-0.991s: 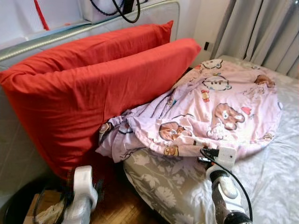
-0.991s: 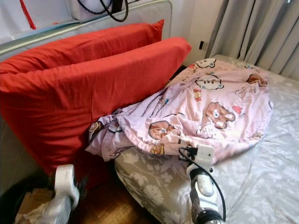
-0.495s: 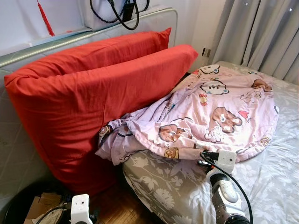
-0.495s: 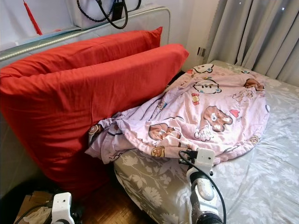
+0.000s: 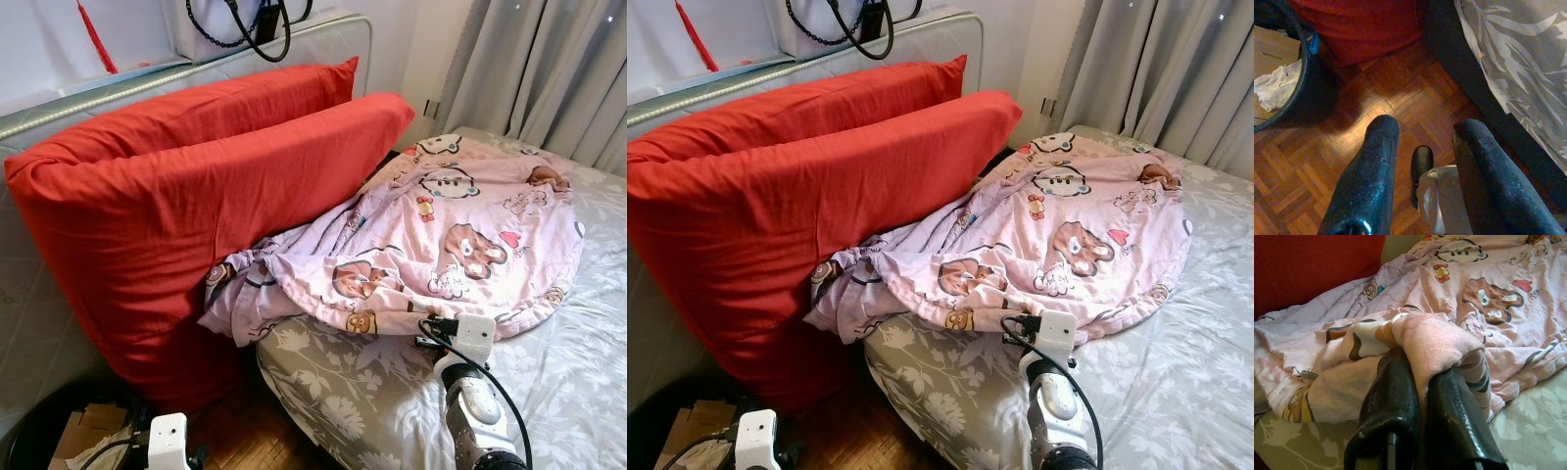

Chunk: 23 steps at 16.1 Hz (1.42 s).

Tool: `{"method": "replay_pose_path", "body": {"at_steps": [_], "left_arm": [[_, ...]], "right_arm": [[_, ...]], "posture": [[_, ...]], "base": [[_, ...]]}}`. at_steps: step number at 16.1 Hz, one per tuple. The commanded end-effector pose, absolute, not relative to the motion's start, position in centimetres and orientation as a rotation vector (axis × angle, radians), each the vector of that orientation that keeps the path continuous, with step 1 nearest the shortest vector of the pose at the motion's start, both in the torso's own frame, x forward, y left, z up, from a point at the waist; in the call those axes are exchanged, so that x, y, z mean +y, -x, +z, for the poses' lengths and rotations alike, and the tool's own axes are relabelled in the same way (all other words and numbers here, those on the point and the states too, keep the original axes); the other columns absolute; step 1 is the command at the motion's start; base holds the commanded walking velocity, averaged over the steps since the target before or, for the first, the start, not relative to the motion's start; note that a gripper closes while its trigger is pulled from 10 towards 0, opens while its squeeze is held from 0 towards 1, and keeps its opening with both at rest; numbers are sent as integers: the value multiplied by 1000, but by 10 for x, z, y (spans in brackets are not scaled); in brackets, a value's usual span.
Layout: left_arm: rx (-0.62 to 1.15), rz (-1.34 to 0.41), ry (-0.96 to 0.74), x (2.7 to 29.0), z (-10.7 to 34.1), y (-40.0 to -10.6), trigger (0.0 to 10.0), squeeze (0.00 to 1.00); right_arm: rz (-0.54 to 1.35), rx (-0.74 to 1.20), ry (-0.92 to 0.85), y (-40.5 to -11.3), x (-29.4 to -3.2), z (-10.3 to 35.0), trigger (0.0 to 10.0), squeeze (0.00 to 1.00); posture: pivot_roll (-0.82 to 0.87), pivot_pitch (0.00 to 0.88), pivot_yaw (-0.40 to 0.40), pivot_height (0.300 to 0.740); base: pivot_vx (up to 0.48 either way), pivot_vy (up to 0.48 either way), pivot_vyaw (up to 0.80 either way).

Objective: Clean up the room

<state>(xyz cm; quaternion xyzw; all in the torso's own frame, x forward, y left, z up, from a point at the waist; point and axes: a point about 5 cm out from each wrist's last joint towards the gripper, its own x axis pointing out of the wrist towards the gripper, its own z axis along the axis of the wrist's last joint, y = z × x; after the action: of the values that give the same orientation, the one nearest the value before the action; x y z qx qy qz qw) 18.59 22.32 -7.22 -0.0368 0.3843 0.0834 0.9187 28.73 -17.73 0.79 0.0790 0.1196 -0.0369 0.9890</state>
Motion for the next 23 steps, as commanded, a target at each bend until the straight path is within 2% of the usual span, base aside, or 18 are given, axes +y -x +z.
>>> {"method": "replay_pose_path", "body": {"at_steps": [1, 23], "left_arm": [[837, 155, 65, 221, -78, -177, 10000, 0], [871, 155, 67, 220, -83, -168, 10000, 0]], "right_arm": [[-74, 208, -146, -292, -178, 14, 10000, 0], [-62, 208, -104, -294, -176, 16, 10000, 0]], "posture": [[74, 0, -28, 740], [77, 0, -38, 740]], "base": [[0, 0, 0], [0, 0, 0]]}}
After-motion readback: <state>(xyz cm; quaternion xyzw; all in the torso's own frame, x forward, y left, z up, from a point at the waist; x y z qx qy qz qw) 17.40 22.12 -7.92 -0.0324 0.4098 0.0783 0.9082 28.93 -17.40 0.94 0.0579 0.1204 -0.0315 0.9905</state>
